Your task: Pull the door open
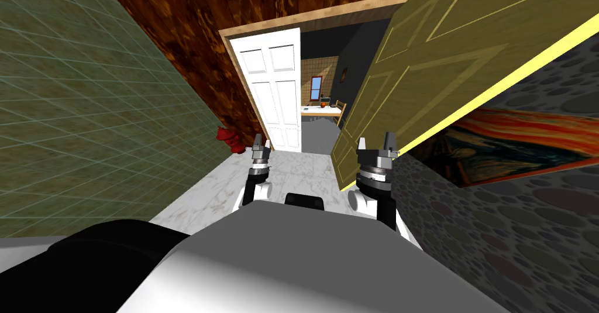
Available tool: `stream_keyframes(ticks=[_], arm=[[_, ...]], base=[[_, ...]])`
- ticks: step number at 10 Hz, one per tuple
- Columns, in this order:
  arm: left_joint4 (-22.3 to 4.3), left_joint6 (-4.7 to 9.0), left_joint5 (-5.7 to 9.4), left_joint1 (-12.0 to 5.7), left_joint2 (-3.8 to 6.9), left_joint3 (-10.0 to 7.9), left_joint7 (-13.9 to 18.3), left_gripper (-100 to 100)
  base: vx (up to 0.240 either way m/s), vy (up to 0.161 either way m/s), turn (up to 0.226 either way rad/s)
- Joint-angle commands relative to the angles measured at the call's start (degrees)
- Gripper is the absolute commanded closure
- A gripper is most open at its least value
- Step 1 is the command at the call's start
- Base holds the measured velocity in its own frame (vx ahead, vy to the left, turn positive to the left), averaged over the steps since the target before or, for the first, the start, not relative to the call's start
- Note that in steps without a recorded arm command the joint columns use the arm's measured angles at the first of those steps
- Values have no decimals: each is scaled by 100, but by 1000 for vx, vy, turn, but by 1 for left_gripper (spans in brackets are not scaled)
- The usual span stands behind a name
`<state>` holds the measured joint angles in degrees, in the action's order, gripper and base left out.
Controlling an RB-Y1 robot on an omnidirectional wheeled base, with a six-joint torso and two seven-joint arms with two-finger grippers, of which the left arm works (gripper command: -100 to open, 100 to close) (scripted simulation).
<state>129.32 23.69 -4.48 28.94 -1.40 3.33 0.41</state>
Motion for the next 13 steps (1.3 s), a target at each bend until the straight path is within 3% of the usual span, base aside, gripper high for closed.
stream_keyframes(ticks=[1, 7, 13], arm=[[-150, 46, 18, -31, 66, -18, 21, -100], [-700, 215, 86, -143, 259, -83, 98, -100], [-1451, 446, 178, -295, 464, -171, 202, -100]], base=[[36, -25, -27], [175, -4, -32], [144, -16, -37]])
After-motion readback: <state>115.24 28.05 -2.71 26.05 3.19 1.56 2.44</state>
